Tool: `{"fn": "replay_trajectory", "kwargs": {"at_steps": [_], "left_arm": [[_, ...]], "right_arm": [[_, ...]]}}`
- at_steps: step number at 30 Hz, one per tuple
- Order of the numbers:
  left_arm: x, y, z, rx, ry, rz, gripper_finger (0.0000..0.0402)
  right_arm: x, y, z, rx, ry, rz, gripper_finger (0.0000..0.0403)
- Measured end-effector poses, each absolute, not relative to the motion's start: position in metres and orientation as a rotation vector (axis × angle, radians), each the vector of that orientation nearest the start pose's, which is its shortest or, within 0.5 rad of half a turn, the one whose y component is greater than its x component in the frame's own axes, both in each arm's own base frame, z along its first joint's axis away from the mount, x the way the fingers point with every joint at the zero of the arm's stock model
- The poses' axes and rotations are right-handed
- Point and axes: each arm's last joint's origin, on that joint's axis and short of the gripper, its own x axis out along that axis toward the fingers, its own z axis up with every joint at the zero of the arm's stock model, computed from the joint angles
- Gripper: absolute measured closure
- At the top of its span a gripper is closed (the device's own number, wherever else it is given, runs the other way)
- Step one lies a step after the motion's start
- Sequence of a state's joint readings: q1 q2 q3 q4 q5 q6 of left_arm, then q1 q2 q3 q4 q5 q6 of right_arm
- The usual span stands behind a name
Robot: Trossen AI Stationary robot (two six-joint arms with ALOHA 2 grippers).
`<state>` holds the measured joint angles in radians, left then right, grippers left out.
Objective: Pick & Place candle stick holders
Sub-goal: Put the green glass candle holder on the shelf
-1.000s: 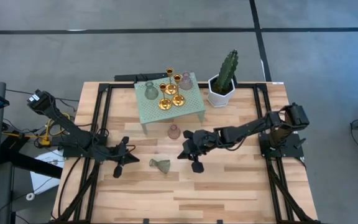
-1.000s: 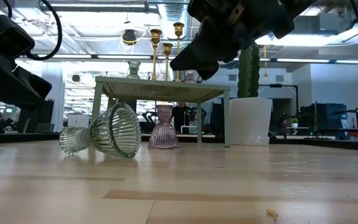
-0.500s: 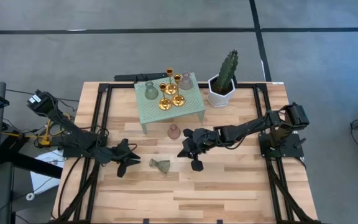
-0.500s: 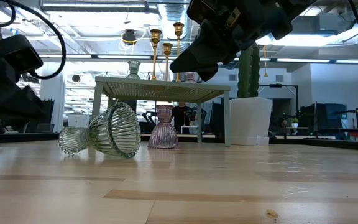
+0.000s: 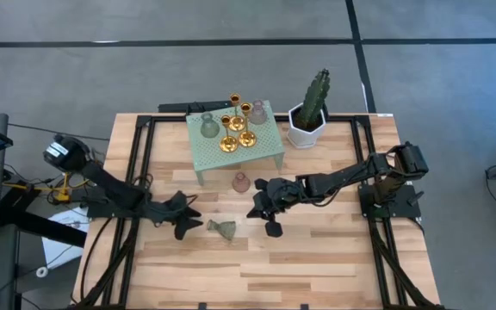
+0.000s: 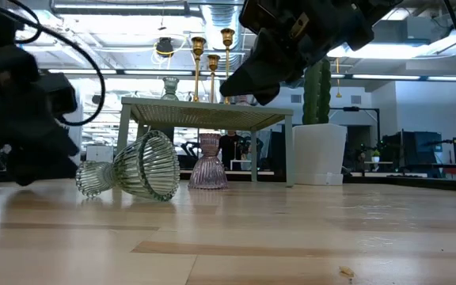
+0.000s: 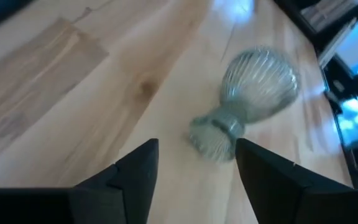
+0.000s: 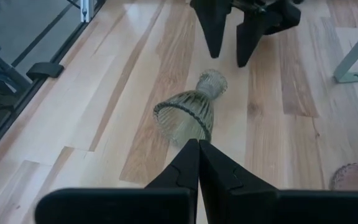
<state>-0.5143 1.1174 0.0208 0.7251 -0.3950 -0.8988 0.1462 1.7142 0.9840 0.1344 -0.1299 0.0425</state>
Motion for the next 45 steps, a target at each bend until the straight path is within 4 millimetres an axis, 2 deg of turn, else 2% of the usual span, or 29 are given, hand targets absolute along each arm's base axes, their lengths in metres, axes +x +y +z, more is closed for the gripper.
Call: {"fn": "replay_trajectory", "kwargs": {"at_steps": [3,8,13,25,29,35,45], "left_arm": [[0.152,-0.069,0.121,-0.754,0.331,0.031,0.0193],[0.167,-0.075,0.127,-0.774,0.382,-0.048,0.0203],[0.179,-0.08,0.127,-0.766,0.403,-0.038,0.0208],[0.189,-0.085,0.124,-0.726,0.428,-0.039,0.0218],[0.19,-0.085,0.125,-0.722,0.411,-0.024,0.0262],[0.19,-0.084,0.126,-0.672,0.394,-0.013,0.0377],[0.192,-0.085,0.128,-0.663,0.382,-0.004,0.0392]], "right_arm": [[0.355,0.056,0.191,0.036,0.62,0.255,0.0403],[0.354,0.056,0.189,0.016,0.634,0.261,0.0403],[0.354,0.056,0.189,0.011,0.633,0.263,0.0403],[0.353,0.057,0.188,0.009,0.651,0.265,0.0403],[0.353,0.057,0.188,0.01,0.652,0.265,0.0403],[0.352,0.057,0.188,0.009,0.654,0.265,0.0403],[0.35,0.057,0.185,0.011,0.694,0.263,0.0403]]}}
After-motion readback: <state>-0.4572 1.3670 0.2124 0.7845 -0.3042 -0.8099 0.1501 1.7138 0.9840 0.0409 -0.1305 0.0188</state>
